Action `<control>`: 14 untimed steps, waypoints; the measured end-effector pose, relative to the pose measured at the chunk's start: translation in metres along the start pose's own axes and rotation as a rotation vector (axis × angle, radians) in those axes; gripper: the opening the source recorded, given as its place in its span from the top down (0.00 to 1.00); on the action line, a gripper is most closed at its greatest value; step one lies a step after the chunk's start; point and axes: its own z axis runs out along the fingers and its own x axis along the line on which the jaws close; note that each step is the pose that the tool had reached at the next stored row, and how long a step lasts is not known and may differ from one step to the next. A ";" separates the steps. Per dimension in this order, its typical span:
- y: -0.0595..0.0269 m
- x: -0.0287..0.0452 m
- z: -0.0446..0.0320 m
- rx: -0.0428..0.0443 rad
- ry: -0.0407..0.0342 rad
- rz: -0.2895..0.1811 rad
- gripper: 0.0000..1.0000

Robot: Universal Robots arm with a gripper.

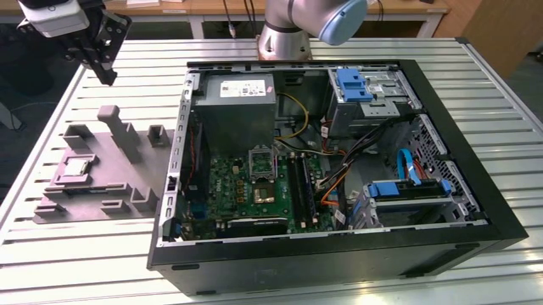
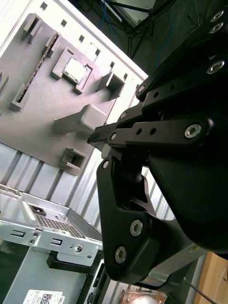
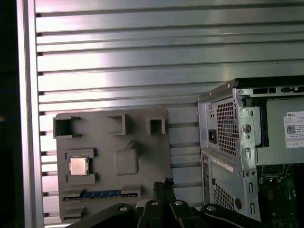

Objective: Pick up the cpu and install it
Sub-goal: 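Reach for the cpu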

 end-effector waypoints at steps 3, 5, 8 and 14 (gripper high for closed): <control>-0.0001 0.0023 -0.0001 0.0000 0.0001 0.000 0.89; -0.0003 0.0037 0.0000 0.0000 0.0000 0.000 0.89; -0.0004 0.0055 0.0000 0.0000 0.0000 0.000 0.89; -0.0006 0.0083 0.0000 0.0000 0.0000 0.000 0.89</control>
